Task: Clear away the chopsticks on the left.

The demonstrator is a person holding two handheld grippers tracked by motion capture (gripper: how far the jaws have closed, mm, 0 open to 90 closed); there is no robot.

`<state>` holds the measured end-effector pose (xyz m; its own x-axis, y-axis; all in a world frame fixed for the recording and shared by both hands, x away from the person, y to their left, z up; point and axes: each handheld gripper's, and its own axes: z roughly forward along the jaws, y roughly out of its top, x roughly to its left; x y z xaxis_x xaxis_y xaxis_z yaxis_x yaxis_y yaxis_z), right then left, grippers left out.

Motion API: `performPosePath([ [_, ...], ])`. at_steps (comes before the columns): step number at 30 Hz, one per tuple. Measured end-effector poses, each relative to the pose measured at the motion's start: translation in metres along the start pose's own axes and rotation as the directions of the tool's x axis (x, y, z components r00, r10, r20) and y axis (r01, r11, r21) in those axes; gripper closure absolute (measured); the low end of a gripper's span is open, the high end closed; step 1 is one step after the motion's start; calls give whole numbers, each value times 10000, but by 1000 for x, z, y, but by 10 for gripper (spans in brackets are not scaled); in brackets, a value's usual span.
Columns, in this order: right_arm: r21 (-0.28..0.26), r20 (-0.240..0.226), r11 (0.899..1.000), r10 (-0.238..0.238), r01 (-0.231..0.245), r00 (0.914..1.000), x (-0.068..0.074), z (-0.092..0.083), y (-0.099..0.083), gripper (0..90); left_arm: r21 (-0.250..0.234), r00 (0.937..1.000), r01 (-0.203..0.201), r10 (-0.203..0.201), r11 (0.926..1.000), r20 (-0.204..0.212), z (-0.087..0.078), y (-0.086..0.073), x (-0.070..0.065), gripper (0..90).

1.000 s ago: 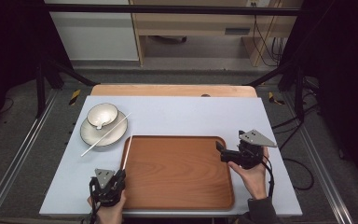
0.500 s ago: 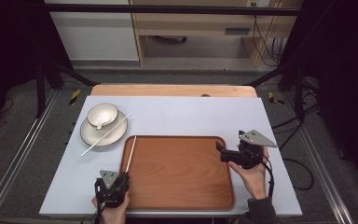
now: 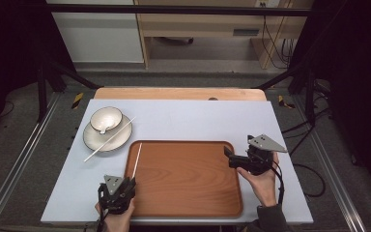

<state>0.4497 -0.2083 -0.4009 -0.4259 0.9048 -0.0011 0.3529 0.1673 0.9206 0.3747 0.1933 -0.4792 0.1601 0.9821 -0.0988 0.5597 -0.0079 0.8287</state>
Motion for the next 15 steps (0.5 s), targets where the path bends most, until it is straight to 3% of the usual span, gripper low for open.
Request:
performPosePath([
  [5, -34, 7, 10000, 30, -30, 10000, 0, -1, 0, 73, -414, 9984, -9, 32, 9991, 556, -7, 15, 5, 682],
  [9, -45, 11, 10000, 49, -49, 10000, 0, -1, 0, 72, -868, 9843, -296, 442, 9958, 1708, -12, 40, 17, 542],
  [10, -45, 11, 10000, 49, -49, 10000, 0, -1, 0, 72, -868, 9843, -296, 442, 9958, 1708, -12, 40, 17, 517],
  [12, -69, 10, 10000, 59, -59, 10000, -1, -1, 0, 72, -1004, 9806, -744, 911, 9922, 1736, -14, 50, 21, 473],
  [15, -69, 21, 10000, 68, -68, 10000, -1, -1, 0, 72, -1194, 9664, -1180, 1417, 9858, 2143, -17, 67, 30, 434],
])
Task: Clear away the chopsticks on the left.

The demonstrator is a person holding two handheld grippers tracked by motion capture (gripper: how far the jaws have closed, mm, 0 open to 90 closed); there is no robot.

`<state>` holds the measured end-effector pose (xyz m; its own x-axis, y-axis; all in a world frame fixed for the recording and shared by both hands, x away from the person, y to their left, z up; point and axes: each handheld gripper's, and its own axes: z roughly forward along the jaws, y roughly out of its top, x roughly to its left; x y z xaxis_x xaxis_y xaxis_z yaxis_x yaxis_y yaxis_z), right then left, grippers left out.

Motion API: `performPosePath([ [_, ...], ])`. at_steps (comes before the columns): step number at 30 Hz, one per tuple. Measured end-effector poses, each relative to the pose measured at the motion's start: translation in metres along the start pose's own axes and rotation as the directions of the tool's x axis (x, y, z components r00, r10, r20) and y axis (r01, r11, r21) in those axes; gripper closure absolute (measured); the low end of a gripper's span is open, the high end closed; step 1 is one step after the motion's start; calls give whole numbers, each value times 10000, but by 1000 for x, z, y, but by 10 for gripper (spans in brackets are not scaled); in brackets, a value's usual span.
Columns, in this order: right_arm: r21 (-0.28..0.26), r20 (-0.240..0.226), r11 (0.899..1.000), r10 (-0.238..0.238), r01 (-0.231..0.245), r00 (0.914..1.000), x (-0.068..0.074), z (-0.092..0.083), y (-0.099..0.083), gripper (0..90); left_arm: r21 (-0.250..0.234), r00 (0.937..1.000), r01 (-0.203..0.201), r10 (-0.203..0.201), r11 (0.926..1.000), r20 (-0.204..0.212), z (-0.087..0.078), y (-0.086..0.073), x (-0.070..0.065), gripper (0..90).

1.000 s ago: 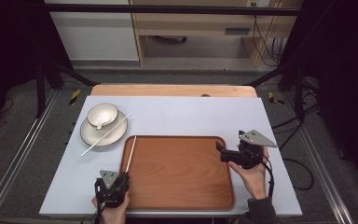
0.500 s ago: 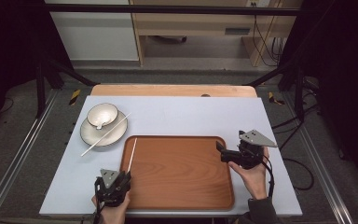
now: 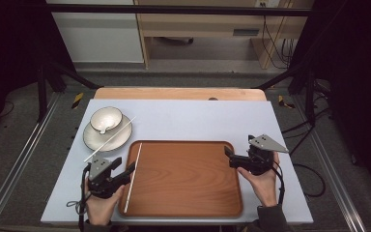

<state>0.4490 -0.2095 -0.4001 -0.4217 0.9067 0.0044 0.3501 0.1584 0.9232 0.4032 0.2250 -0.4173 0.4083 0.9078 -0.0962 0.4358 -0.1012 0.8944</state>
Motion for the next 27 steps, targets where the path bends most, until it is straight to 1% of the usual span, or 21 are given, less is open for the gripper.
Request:
performPosePath([
  [1, 13, -2, 10000, 16, -16, 10000, 0, 0, 0, 72, 64, 9997, -220, 219, 9997, 146, -1, 7, 4, 410],
  [3, 16, 0, 10000, 29, -29, 10000, 0, 0, 0, 72, 102, 9981, -574, 572, 9983, 231, -1, 16, 9, 401],
  [5, 38, -7, 10000, -21, 21, 10000, 0, 1, 0, 70, 142, 9942, -1061, 1058, 9942, 210, -1, 26, 16, 366],
  [6, 28, -9, 10000, -26, 26, 10000, 1, 1, -1, 70, 218, 9911, -1322, 1319, 9910, 159, -2, 30, 19, 346],
  [7, 28, -9, 10000, -26, 26, 10000, 1, 1, -1, 70, 290, 9867, -1617, 1611, 9864, 197, -2, 34, 23, 346],
  [8, 28, -24, 10000, -15, 15, 10000, 1, 1, 0, 70, 314, 9820, -1876, 1867, 9817, 284, -2, 38, 28, 337],
  [9, 35, -16, 10000, -4, 4, 10000, 0, 1, 0, 70, 270, 9784, -2033, 2021, 9787, 430, -3, 42, 35, 314],
  [10, 35, -16, 10000, -4, 4, 10000, 0, 1, 0, 70, 270, 9784, -2033, 2021, 9787, 430, -3, 42, 35, 304],
  [12, 37, -16, 10000, 1, -1, 10000, 0, 1, -1, 70, 392, 9795, -1950, 1925, 9800, 596, -3, 47, 44, 292],
  [13, 36, -20, 10000, -5, 5, 10000, 0, 1, -1, 70, 442, 9787, -1905, 1862, 9807, 865, -3, 49, 51, 293],
  [14, 34, -13, 10000, -7, 7, 10000, 0, 1, -1, 70, 522, 9783, -1864, 1805, 9811, 1013, -2, 50, 54, 285],
  [15, 31, -22, 10000, -6, 6, 10000, 0, 1, -1, 70, 657, 9756, -1990, 1914, 9778, 1078, -1, 50, 60, 280],
  [16, 28, -31, 10000, -11, 11, 10000, 0, 1, 0, 70, 790, 9740, -2096, 2009, 9746, 1050, 0, 50, 63, 278],
  [17, 27, -25, 10000, -16, 16, 10000, 0, 1, 0, 70, 1058, 9714, -2267, 2170, 9682, 958, 1, 49, 67, 272],
  [18, 27, -25, 10000, -2, 2, 10000, 0, 1, -1, 70, 1219, 9668, -2510, 2425, 9603, 803, 2, 47, 71, 270],
  [19, 56, -13, 10000, 29, -29, 10000, 0, 1, -1, 70, 1302, 9654, -2576, 2493, 9574, 772, 3, 45, 74, 266],
  [21, 75, -8, 10000, 16, -16, 10000, 0, 1, -1, 70, 1419, 9660, -2555, 2463, 9563, 790, 3, 40, 82, 262],
  [22, 84, -16, 10000, -1, 1, 10000, 1, 2, -1, 70, 1469, 9671, -2514, 2422, 9567, 782, 4, 37, 86, 261],
  [23, 84, -16, 10000, -1, 1, 10000, 1, 2, -1, 70, 1575, 9698, -2408, 2309, 9577, 790, 6, 34, 90, 261],
  [25, 102, -37, 9999, -38, 39, 10000, 1, 4, -1, 70, 1814, 9711, -2376, 2286, 9543, 691, 10, 31, 99, 259],
  [27, 168, -42, 9999, -29, 29, 10000, 2, 4, -2, 70, 1950, 9740, -2262, 2192, 9544, 570, 14, 27, 106, 262],
])
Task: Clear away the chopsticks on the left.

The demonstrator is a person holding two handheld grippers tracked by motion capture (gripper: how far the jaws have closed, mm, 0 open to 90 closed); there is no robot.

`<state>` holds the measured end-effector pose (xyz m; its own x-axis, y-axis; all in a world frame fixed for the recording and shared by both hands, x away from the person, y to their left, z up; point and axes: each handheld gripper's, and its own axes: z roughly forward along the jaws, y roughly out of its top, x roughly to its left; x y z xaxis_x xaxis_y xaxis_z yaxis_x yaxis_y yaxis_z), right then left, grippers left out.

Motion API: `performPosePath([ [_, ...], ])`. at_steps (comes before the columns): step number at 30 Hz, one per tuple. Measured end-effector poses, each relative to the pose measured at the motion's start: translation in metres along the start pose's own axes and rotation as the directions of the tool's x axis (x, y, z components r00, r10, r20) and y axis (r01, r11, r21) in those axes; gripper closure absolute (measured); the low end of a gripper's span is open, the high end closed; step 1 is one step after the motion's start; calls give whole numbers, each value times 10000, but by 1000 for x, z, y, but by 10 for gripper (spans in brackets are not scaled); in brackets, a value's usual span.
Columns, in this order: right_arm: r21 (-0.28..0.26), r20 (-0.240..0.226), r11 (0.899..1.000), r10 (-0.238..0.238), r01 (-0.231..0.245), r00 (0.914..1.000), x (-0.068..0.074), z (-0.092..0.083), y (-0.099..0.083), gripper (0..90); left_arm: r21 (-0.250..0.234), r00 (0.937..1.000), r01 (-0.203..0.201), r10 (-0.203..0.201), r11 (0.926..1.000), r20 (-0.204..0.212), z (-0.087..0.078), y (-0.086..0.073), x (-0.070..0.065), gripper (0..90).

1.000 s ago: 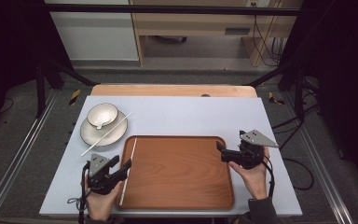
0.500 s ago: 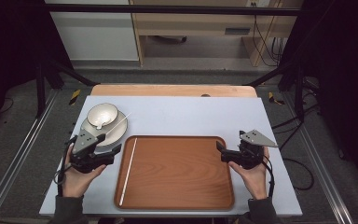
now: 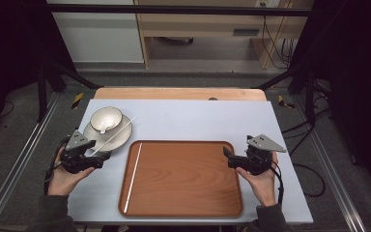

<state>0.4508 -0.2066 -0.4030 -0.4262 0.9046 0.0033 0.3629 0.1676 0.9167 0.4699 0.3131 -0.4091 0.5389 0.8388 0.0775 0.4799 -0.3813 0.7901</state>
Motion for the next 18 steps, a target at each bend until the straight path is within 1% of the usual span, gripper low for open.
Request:
performPosePath([
  [1, -7, 3, 10000, -12, 12, 10000, 0, 0, 0, 70, 25, 10000, 39, -39, 10000, -62, 2, -2, 3, 264],
  [3, -50, -10, 10000, -24, 24, 10000, -1, 0, 0, 71, 38, 9998, 185, -184, 9998, -46, 8, -4, 10, 271],
  [5, -30, -11, 10000, -22, 22, 10000, -1, 0, 0, 71, 112, 9999, 127, -126, 9999, -119, 13, -5, 15, 280],
  [7, 8, -14, 10000, -41, 41, 10000, 0, 1, 0, 71, 174, 9995, 55, -50, 9998, -308, 19, -6, 18, 304],
  [8, 22, -15, 10000, -63, 63, 10000, 0, 2, -1, 71, 253, 9987, -61, 73, 9997, -507, 23, -6, 19, 345],
  [9, 29, -31, 10000, -18, 18, 10000, 0, 2, -1, 71, 235, 9980, -112, 127, 9997, -617, 25, -6, 20, 361],
  [11, 58, -4, 10000, -28, 28, 10000, 0, 2, -1, 71, 333, 9973, -144, 168, 9993, -716, 31, -6, 23, 373],
  [13, 76, 0, 10000, -40, 40, 10000, 0, 3, -1, 71, 448, 9982, -81, 108, 9990, -597, 36, -7, 27, 416],
  [14, 76, 0, 10000, -40, 40, 10000, 0, 3, -1, 71, 479, 9983, -53, 81, 9988, -569, 38, -8, 28, 416],
  [15, 88, -13, 9999, -69, 69, 10000, 0, 3, -1, 71, 563, 9983, -47, 79, 9984, -571, 41, -9, 29, 450],
  [18, 104, -27, 9999, -86, 86, 10000, 1, 4, -1, 71, 729, 9989, -47, 80, 9973, -451, 49, -11, 33, 477],
])
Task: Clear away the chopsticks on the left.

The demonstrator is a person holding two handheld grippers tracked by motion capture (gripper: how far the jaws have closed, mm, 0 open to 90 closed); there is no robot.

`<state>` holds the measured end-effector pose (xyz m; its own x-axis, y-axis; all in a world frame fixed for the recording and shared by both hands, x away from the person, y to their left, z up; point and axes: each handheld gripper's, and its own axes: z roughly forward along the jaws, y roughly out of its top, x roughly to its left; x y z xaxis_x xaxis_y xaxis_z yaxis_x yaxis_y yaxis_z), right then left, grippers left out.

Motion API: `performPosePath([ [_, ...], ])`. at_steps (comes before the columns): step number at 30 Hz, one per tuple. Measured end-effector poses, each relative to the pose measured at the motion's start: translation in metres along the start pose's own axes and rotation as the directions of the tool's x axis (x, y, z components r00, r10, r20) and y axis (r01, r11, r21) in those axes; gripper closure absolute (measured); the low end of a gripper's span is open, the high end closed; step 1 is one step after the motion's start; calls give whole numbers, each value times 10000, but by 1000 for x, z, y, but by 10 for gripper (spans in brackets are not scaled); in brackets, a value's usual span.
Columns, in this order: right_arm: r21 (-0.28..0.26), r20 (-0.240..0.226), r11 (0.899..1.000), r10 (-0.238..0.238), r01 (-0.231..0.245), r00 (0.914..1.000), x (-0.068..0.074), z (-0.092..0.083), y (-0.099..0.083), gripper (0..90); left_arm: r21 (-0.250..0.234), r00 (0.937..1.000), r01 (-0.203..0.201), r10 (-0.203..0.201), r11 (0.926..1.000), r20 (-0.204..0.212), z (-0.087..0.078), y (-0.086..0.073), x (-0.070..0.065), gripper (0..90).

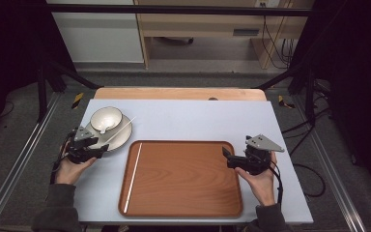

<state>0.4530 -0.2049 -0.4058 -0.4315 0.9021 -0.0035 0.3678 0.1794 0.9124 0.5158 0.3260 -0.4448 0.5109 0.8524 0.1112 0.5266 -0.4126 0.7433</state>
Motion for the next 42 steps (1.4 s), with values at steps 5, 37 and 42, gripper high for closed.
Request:
performPosePath([
  [5, 6, -10, 10000, -2, 2, 10000, 0, 0, 0, 71, -21, 9998, 199, -199, 9998, 55, 8, -1, 3, 564],
  [37, -9, 10, 10000, -23, 23, 10000, -1, 0, 0, 71, -143, 9950, 812, -802, 9966, 591, 9, 4, -5, 842],
  [42, -17, 7, 10000, -6, 6, 10000, -2, -1, 0, 70, -481, 9943, 817, -780, 9955, 733, 0, 9, -13, 842],
])
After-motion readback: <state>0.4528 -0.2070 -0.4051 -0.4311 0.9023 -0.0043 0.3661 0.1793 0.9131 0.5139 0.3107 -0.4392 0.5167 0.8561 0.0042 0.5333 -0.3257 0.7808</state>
